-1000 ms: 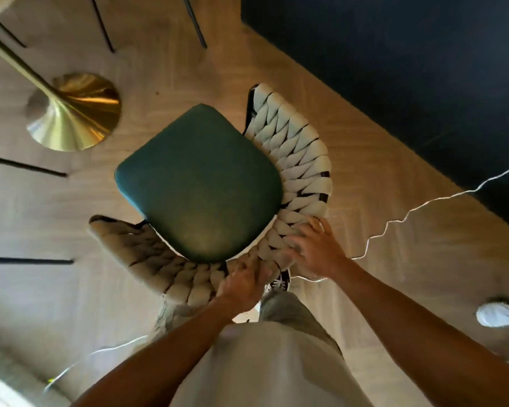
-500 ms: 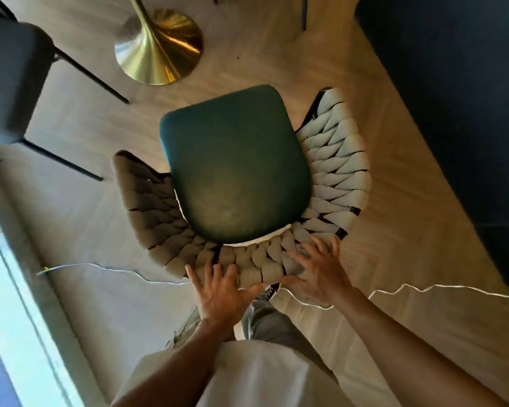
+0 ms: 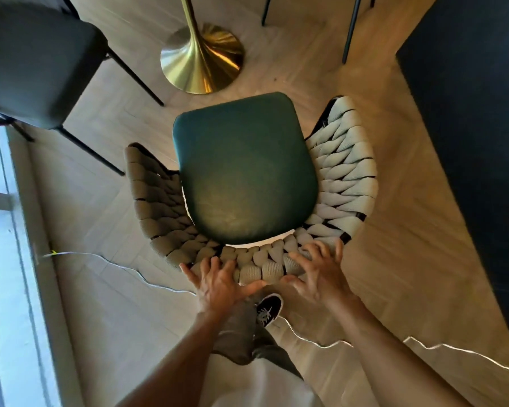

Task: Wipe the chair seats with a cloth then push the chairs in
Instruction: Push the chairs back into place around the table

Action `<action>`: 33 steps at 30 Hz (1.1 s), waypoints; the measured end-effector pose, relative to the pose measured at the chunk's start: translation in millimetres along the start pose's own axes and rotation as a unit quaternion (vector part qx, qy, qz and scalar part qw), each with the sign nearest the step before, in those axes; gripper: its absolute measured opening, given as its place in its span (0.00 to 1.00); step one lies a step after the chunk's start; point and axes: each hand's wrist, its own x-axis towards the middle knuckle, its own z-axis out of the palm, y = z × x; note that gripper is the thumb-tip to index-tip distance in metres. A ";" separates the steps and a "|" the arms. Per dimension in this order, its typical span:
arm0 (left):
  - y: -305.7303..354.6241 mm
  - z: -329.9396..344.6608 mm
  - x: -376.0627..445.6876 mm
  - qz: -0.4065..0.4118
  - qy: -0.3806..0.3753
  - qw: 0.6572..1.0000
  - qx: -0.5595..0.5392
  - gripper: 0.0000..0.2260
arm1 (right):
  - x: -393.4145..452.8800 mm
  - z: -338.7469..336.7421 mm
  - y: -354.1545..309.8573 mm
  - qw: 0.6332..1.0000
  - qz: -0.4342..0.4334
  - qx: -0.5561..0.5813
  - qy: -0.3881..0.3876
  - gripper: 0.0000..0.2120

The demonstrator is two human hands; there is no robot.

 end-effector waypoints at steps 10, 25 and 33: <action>-21.3 -46.4 88.9 -0.021 0.001 1.000 0.002 0.40 | 104.9 -53.0 -15.6 0.999 -0.026 -0.030 0.017 0.35; -60.0 -125.5 235.1 -0.011 0.017 1.000 0.014 0.43 | 252.2 -104.3 -43.8 0.999 -0.019 -0.029 0.031 0.35; -81.7 -164.7 303.7 0.000 0.016 1.000 0.016 0.40 | 323.5 -132.3 -59.4 0.999 -0.014 -0.011 0.027 0.36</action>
